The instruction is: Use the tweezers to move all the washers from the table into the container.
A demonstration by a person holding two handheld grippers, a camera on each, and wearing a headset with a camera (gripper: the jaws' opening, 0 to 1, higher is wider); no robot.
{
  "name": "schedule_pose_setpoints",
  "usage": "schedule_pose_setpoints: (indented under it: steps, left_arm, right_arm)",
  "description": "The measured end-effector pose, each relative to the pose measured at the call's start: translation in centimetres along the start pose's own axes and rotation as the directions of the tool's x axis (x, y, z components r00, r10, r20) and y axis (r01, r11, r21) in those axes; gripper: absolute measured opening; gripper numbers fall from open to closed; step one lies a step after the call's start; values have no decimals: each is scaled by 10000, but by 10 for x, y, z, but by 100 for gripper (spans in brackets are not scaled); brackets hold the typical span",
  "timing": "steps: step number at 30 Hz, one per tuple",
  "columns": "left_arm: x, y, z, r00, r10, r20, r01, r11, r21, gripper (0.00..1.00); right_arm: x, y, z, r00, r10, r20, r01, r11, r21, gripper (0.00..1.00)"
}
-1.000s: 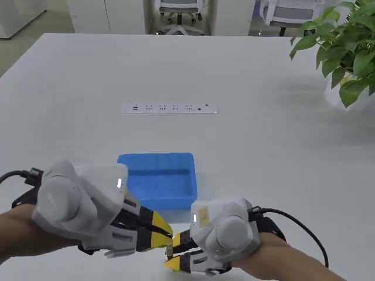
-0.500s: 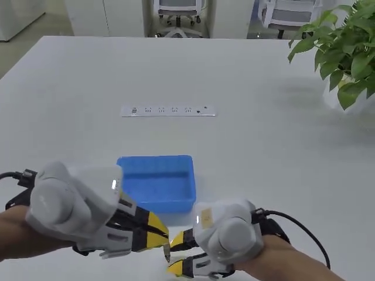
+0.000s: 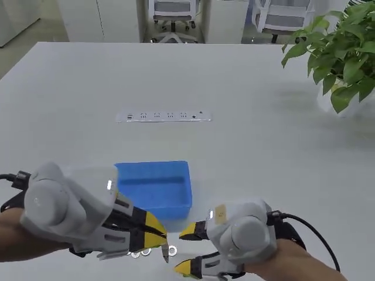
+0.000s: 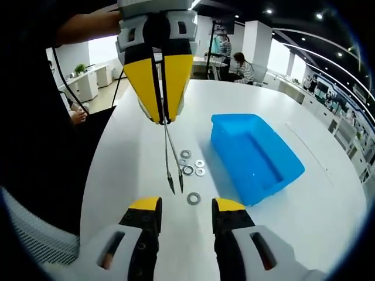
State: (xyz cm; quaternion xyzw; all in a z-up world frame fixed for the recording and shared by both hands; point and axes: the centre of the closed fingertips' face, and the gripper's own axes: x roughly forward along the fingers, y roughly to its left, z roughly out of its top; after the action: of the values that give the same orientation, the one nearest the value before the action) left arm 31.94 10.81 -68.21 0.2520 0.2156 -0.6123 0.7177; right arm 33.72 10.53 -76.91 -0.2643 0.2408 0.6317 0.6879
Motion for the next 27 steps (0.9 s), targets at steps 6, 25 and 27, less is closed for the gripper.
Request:
schedule_pose_setpoints:
  steps: [6, 25, 27]
  left_arm:
    - [2, 2, 2, 10000, 13, 11, -13, 10000, 55, 5]
    - [10, 14, -6, 10000, -37, -75, 38, 9999, 105, 5]
    - [13, 14, -6, 9999, -93, -100, 95, 9999, 122, 5]
  right_arm:
    - [-10, -11, -5, 9986, -526, 59, 523, 9976, 452, 43]
    - [-26, -26, -16, 9897, -1423, 182, 1389, 9822, 1263, 56]
    - [-26, -26, -17, 9894, -1440, 170, 1406, 9814, 1305, 55]
